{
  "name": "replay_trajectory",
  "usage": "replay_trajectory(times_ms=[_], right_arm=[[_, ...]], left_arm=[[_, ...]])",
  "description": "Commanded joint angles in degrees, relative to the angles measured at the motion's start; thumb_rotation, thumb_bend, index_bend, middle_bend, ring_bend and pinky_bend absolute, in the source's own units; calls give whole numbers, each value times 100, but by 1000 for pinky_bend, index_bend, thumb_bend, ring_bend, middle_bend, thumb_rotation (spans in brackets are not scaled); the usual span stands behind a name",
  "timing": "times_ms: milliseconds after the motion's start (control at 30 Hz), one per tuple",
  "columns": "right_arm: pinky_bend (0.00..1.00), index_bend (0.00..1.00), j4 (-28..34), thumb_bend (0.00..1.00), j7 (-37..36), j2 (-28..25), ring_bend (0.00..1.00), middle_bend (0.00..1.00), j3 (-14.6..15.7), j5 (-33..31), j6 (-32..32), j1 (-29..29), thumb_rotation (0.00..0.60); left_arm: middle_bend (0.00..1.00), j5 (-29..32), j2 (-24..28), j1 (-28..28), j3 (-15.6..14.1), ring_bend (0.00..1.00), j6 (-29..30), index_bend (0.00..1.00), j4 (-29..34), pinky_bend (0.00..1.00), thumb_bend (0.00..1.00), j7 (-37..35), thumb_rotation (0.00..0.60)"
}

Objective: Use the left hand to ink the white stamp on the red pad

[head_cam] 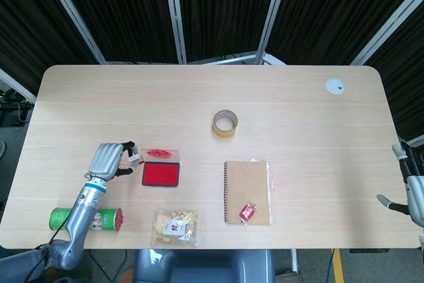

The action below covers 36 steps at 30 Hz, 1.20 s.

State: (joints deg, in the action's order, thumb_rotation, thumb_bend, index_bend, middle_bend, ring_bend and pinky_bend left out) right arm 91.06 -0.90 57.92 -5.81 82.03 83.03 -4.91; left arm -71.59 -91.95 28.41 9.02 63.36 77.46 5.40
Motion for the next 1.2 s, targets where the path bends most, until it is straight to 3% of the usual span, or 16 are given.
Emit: replay_trajectory(times_ms=[33, 467, 600, 1200], right_arm=[[0, 0, 24, 0, 10, -6, 0, 0, 16, 38, 20, 7, 600], [0, 0, 9, 0, 17, -3, 0, 0, -8, -34, -13, -2, 600], [0, 0, 0, 0, 9, 0, 0, 0, -8, -54, -45, -11, 600], [0, 0, -12, 0, 1, 0, 0, 0, -9, -74, -64, -14, 600]], left_arm=[[576, 139, 35, -136, -92, 880, -121, 595, -333, 903, 350, -271, 600], [522, -19, -310, -142, -183, 873, -300, 556, -1146, 903, 324, -842, 600], [506, -36, -372, -127, -191, 868, -330, 550, -1233, 900, 218, -822, 600], [450, -33, -460, -141, -123, 859, -284, 480, -1340, 891, 153, -765, 600]])
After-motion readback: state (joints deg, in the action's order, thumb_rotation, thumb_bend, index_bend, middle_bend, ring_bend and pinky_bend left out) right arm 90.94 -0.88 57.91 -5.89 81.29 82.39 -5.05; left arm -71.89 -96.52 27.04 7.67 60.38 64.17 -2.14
